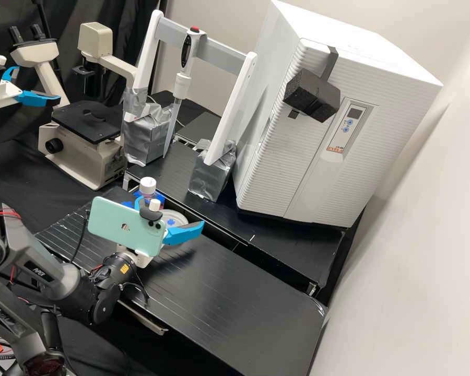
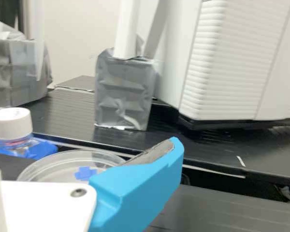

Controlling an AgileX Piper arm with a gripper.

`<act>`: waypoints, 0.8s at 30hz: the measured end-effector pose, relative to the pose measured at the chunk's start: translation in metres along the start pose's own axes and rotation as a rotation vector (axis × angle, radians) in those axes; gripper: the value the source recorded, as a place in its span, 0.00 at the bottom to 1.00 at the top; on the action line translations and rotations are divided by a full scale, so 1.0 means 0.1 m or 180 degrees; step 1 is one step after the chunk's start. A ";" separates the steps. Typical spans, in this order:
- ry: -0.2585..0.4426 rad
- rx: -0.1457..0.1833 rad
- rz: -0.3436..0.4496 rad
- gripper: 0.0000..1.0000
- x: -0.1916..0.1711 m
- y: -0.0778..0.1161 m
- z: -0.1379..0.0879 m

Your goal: Open the lid

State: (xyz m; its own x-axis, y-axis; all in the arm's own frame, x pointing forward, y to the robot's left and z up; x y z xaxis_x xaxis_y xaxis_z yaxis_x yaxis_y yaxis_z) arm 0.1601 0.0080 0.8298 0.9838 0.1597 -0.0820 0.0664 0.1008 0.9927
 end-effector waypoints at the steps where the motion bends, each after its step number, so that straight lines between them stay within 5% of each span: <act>1: 0.0007 -0.0005 -0.0012 1.00 0.00 0.00 0.00; 13: -0.0062 0.0080 -0.0114 1.00 0.02 -0.05 0.06; 14: -0.0067 0.0079 -0.0110 0.00 0.02 -0.04 0.06; 24: -0.0077 0.0079 -0.0102 0.00 0.02 -0.04 0.07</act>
State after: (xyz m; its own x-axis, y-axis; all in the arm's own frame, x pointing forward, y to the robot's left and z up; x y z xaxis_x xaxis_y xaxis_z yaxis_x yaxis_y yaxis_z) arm 0.1626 0.0014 0.8262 0.9848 0.1329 -0.1118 0.1016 0.0810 0.9915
